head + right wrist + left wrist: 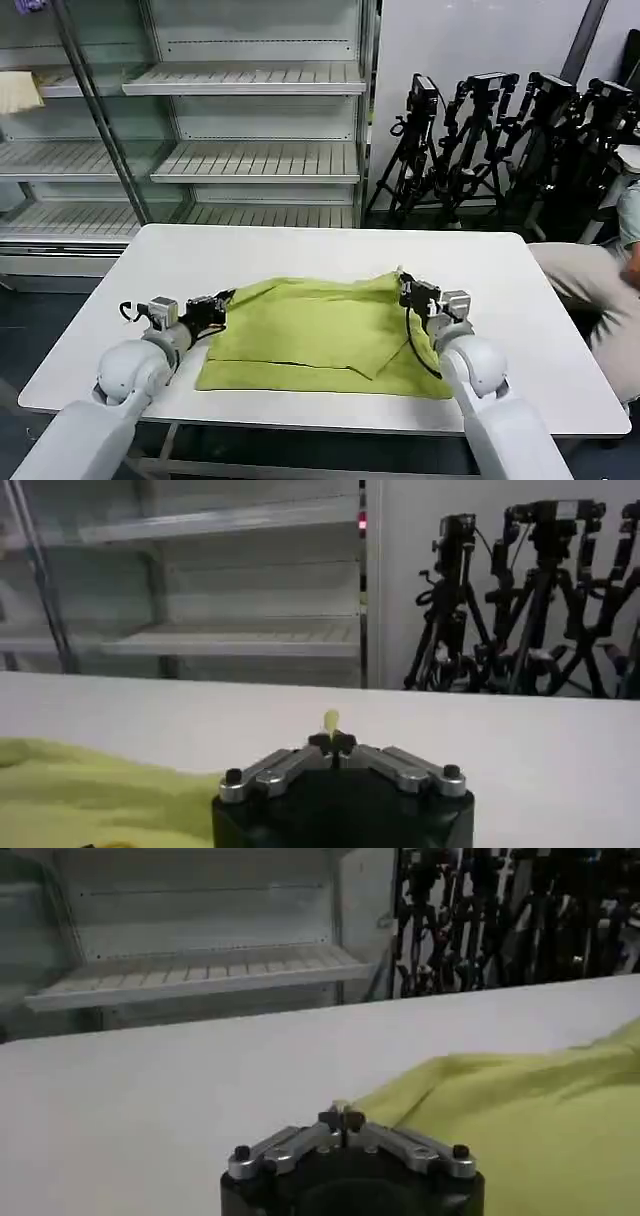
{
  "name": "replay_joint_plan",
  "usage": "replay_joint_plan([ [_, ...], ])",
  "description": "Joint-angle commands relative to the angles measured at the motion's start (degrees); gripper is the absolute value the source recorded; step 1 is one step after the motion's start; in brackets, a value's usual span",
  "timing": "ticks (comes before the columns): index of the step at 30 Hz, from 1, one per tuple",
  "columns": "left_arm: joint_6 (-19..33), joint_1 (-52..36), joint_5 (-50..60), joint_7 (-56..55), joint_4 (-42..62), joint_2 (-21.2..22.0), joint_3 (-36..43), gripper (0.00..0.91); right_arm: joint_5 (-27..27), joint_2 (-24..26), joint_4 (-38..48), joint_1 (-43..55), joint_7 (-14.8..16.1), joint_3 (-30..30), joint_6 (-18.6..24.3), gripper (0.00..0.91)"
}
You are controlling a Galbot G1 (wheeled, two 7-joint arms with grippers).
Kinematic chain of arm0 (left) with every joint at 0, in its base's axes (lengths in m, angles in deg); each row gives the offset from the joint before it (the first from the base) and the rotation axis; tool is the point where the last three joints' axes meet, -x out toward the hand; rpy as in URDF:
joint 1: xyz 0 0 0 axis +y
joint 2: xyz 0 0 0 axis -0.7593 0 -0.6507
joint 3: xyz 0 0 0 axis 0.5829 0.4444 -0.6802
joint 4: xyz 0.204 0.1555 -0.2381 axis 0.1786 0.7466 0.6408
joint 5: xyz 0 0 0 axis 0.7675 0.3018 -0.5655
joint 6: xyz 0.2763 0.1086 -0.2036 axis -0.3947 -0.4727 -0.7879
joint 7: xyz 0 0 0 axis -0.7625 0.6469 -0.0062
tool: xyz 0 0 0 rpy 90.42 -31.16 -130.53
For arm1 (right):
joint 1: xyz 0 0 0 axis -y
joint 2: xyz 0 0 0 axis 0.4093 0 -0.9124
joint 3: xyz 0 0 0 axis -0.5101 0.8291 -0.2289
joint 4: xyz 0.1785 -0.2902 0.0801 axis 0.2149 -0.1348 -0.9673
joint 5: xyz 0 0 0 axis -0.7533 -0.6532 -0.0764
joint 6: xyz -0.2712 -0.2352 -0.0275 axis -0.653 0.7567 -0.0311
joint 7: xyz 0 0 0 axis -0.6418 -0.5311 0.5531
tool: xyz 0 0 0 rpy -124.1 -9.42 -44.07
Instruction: Fold and organize the clothes.
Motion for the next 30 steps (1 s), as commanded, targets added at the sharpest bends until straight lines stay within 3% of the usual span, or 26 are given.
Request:
replay_joint_plan([
  [1,0.66,5.95,-0.14,0.2,-3.05,-0.81,-4.02,0.02,1.04,1.19,-8.9,-9.66,0.11,-4.17,-0.21,0.0],
  [5,0.97,7.14,-0.02,0.58,-3.86,-1.31,-4.0,0.01,2.96,2.17,-10.11,-10.91,0.35,-5.42,-1.08,0.0],
  [30,2.03,13.26,1.39,1.62,-7.65,-1.97,-6.76,0.02,2.67,2.8,-13.18,-15.72,0.76,-7.4,-1.41,0.0],
])
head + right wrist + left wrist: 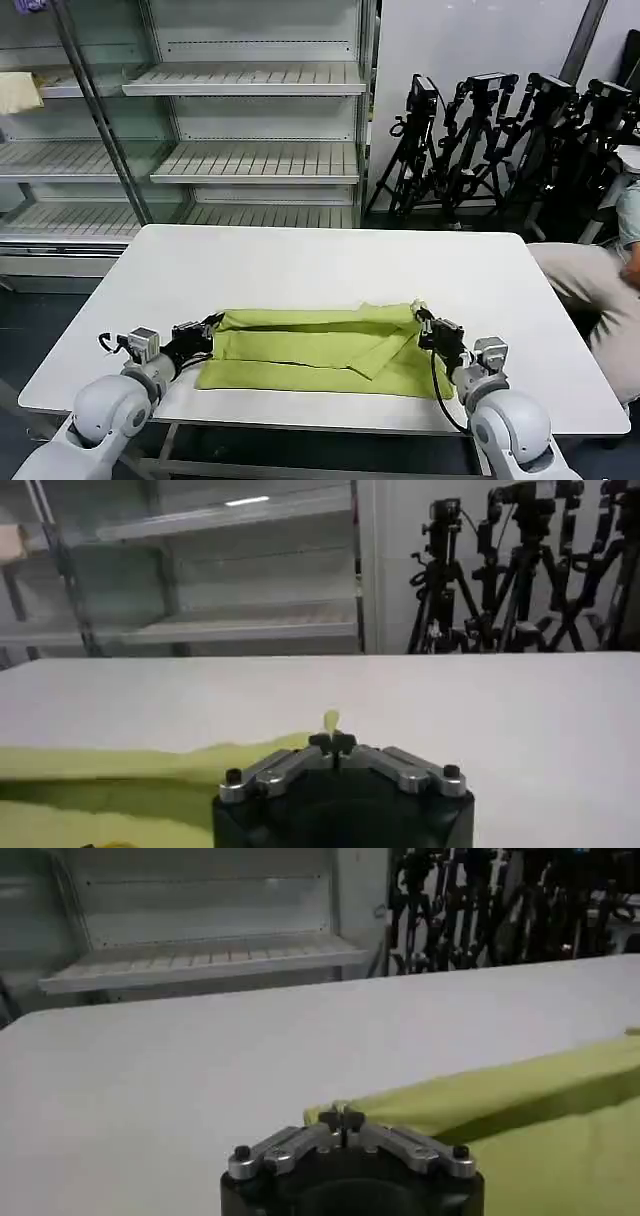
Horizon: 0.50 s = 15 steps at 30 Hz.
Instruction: Fold and organize the clothes.
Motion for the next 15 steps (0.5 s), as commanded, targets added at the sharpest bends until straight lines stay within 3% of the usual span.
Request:
replay_joint_plan([
  [1,0.06,2.09,0.43,0.05,-1.51,-0.2,-1.06,0.02,0.12,0.39,-1.13,-1.54,-0.02,-0.77,-0.07,0.0],
  [12,0.38,3.93,1.07,-0.09,-1.57,-0.25,-1.46,0.02,-1.85,0.24,0.23,-1.8,0.45,-0.04,0.72,0.0],
  [13,0.18,4.08,1.38,-0.18,-1.74,-0.27,-1.59,0.03,-2.27,0.34,0.2,-1.85,0.55,-0.02,0.61,0.343],
  [14,-0.76,4.34,2.37,-0.29,-2.13,-0.35,-1.86,0.393,-2.27,0.39,0.21,-1.89,0.73,-0.03,0.78,0.907],
  [15,-0.84,4.59,2.51,-0.22,-2.38,-0.45,-2.3,0.907,-2.23,0.43,0.17,-1.91,0.7,-0.09,0.78,0.907],
])
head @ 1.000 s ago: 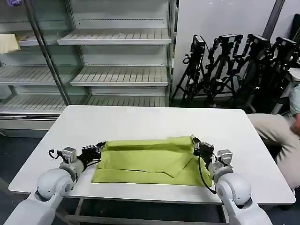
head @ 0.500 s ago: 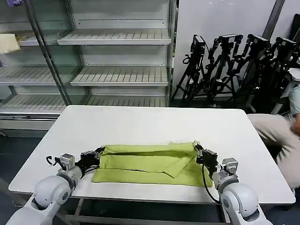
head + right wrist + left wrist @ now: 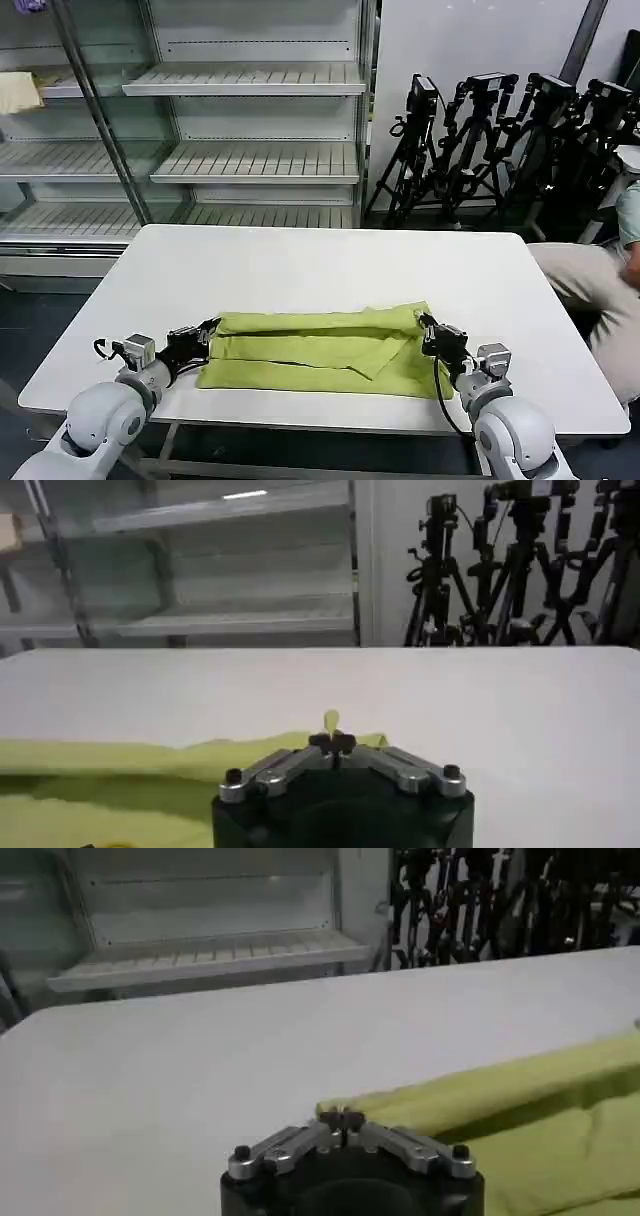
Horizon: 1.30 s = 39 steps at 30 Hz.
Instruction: Fold and organize the clothes.
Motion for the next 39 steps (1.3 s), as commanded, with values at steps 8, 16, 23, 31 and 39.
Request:
replay_joint_plan([
  [8,-0.99,3.74,-0.27,-2.95,-4.13,0.3,-4.87,0.907,-0.85,0.39,-1.57,-1.22,0.51,-3.63,0.57,0.907],
  [16,-0.57,7.57,-6.04,-13.6,-7.3,2.98,-2.85,0.907,-0.82,1.58,-2.65,-2.7,0.98,-5.25,1.05,0.907],
  [23,-0.34,5.67,-9.35,-22.35,-6.76,5.38,0.98,0.907,-1.9,1.16,-3.35,-3.74,1.23,-4.99,1.28,0.907],
  [31,1.55,3.68,-13.66,-24.57,-5.32,6.18,2.12,0.907,-2.91,0.72,-3.65,-4.51,1.33,-4.97,1.46,0.907],
  [39,1.1,2.86,-13.44,-24.65,-4.52,7.65,3.79,0.907,-3.98,0.26,-3.65,-5.15,1.54,-4.87,1.71,0.907],
])
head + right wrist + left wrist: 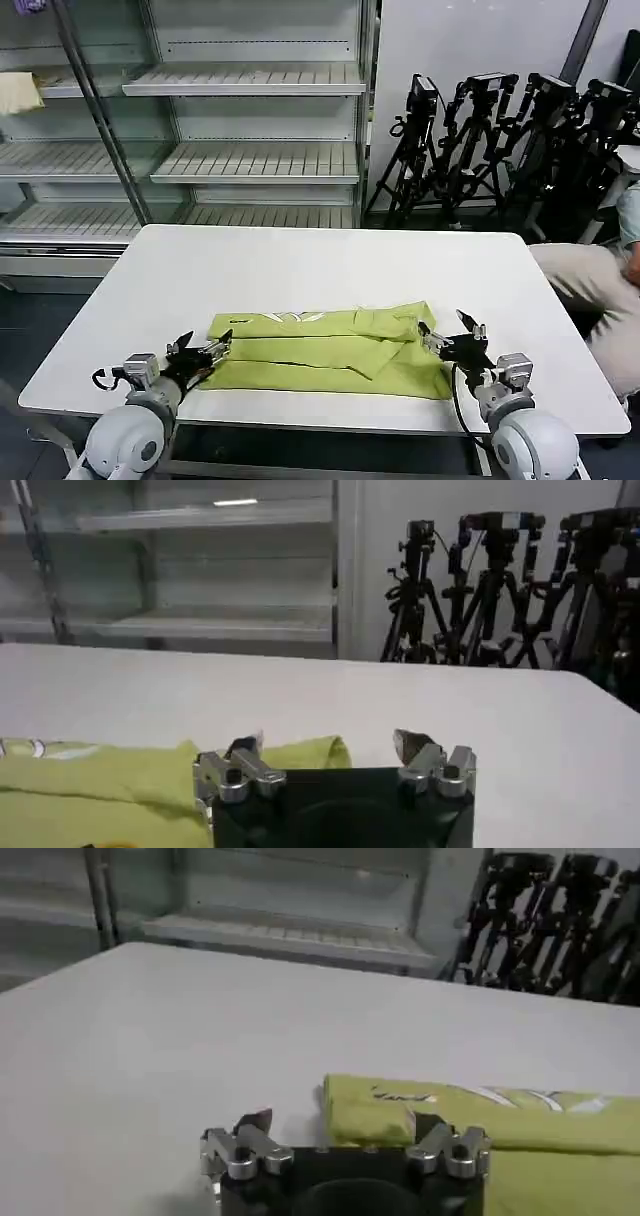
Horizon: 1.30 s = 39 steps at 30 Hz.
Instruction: Fold and organize the clothes.
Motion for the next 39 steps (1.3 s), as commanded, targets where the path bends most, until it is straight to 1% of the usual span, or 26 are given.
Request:
replay_joint_plan([
  [1,0.25,-0.87,-2.53,-3.94,0.86,1.83,2.26,0.907,-0.92,-0.09,-0.17,-0.69,0.14,-0.36,0.18,0.907],
  [2,-0.1,-0.92,-2.58,-3.86,0.95,1.93,2.23,0.907,-0.94,-0.08,-0.15,-0.79,0.19,-0.42,0.21,0.907],
  [3,-0.44,-0.97,-2.74,-3.8,1.0,2.03,2.24,0.846,-0.98,-0.04,-0.09,-1.05,0.29,-0.61,0.31,0.907],
  [4,-0.47,-1.0,-2.77,-3.88,1.12,2.12,2.29,0.514,-1.09,-0.01,0.04,-1.14,0.31,-0.68,0.41,0.907],
  [5,-0.48,-0.99,-2.77,-3.88,1.17,2.19,2.39,0.353,-1.13,0.01,0.15,-1.17,0.33,-0.73,0.44,0.907],
  [6,-0.48,-0.8,-2.8,-3.83,1.06,2.23,2.54,0.131,-1.19,0.03,0.27,-1.31,0.36,-0.84,0.55,0.907],
  [8,-0.57,-0.58,-2.83,-3.91,0.72,2.43,2.88,0.02,-1.24,0.07,0.38,-1.47,0.34,-0.93,0.62,0.907],
  [9,-0.58,-0.36,-2.83,-3.92,0.48,2.46,2.94,0.01,-1.31,0.07,0.35,-1.55,0.36,-0.92,0.63,0.907],
  [13,-0.67,0.07,-2.72,-3.97,-0.89,2.55,3.07,0.02,-1.46,-0.04,0.45,-1.47,0.38,-0.83,0.67,0.907],
  [21,-0.59,-0.62,-2.45,-3.85,0.14,2.1,2.87,0.02,-1.85,-0.08,0.94,-1.21,0.47,-0.48,0.84,0.907],
  [22,-0.54,-0.57,-2.21,-3.76,0.03,2.11,2.89,0.01,-1.93,-0.09,0.97,-1.27,0.49,-0.44,0.87,0.907],
  [23,-0.53,-0.61,-2.06,-3.77,-0.01,2.15,2.95,0.02,-1.94,-0.09,1.05,-1.25,0.49,-0.4,0.89,0.907],
  [31,-0.03,-1.27,1.37,-3.0,0.13,2.77,4.04,0.01,-1.96,-0.16,1.26,-0.79,0.45,0.24,0.85,0.907],
  [33,0.12,-1.42,2.66,-2.32,0.34,2.22,3.08,0.01,-1.98,-0.07,1.16,-0.86,0.43,0.21,0.86,0.907],
  [35,-0.34,-1.66,3.21,-1.61,0.38,0.8,1.55,0.02,-1.98,0.05,1.02,-0.94,0.45,0.11,0.87,0.907],
  [39,-1.79,-2.11,3.95,0.82,1.29,-3.68,-3.74,0.01,-1.98,0.05,0.98,-0.83,0.45,0.13,0.91,0.907],
])
